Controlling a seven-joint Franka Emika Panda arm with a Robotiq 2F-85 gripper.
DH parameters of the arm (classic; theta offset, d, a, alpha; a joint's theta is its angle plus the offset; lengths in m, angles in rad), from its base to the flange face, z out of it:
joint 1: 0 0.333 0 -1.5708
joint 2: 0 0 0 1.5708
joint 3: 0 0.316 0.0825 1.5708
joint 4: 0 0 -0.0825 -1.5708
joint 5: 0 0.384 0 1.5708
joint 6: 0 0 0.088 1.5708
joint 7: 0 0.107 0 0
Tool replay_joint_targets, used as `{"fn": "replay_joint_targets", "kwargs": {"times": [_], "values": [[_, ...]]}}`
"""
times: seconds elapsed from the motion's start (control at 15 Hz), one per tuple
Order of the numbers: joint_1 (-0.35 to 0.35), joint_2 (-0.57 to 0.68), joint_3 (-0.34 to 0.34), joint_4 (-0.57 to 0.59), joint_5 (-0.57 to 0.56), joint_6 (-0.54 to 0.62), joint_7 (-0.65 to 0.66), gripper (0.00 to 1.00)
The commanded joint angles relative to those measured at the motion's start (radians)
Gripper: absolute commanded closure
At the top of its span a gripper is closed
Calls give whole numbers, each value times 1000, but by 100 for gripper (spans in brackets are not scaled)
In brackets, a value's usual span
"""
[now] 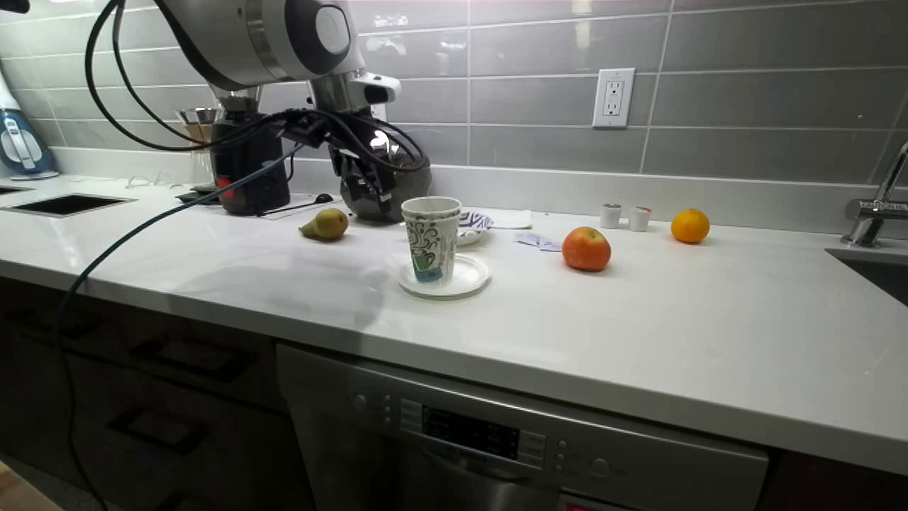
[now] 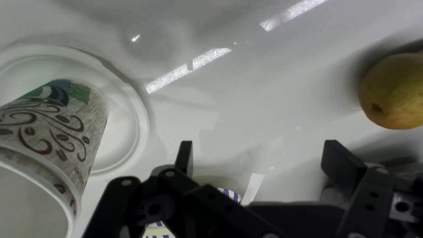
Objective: Put the straw into the coffee cup
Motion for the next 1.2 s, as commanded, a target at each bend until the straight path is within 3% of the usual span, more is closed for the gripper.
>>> {"fn": "replay_joint_targets", "kwargs": {"times": [0.0, 0.33, 0.67, 1.0, 1.13], "values": [[22, -1, -23, 1, 10, -2, -10, 0], [88, 82, -95, 113, -178, -39, 234, 0], [147, 181, -138, 238, -251, -107, 372, 0], [191, 286, -190, 334, -269, -100, 495, 0], [209, 317, -217, 365, -280, -90, 534, 16]]}}
